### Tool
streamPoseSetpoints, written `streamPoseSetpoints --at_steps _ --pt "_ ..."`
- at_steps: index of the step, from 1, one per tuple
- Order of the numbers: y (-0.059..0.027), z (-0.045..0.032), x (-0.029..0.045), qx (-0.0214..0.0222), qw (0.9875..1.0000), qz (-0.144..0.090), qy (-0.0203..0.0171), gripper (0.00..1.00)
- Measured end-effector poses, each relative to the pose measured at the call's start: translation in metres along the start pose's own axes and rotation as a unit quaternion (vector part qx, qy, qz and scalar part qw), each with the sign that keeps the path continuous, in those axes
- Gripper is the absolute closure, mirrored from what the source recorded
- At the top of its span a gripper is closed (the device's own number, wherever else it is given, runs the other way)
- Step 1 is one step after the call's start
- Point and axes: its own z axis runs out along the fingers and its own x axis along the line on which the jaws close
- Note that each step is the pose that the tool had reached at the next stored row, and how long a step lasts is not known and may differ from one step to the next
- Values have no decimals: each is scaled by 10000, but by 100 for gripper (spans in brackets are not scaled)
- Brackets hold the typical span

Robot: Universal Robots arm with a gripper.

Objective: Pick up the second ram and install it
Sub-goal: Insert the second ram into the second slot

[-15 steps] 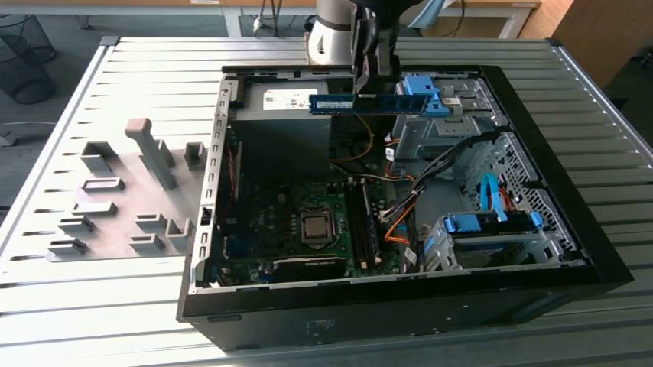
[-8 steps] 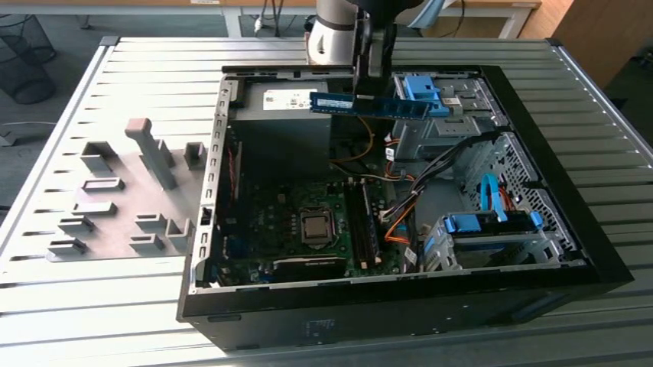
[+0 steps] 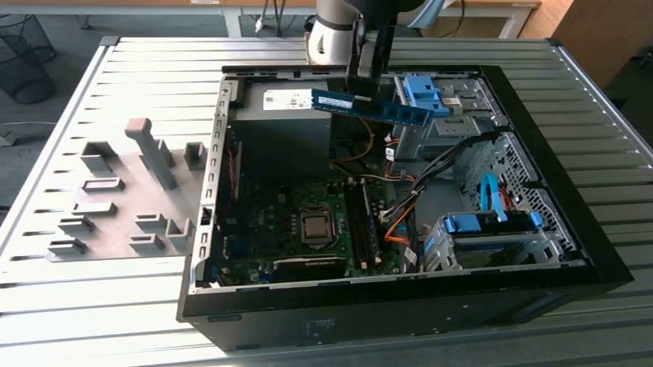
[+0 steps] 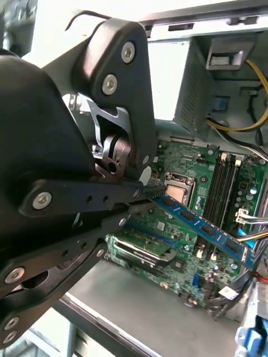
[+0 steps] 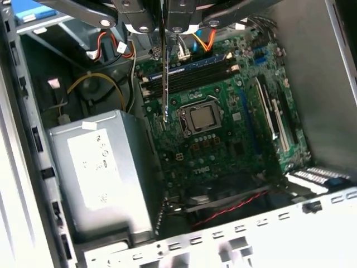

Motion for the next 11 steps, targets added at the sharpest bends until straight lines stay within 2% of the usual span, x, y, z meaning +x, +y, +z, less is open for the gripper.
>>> streamPoseSetpoints --at_steps 3,5,8,11 --pt "0 5 0 7 9996 270 4 86" --pt "0 9 0 11 9990 458 7 86" --pt "0 15 1 19 9974 718 12 86" --pt "0 20 1 25 9950 994 16 86"
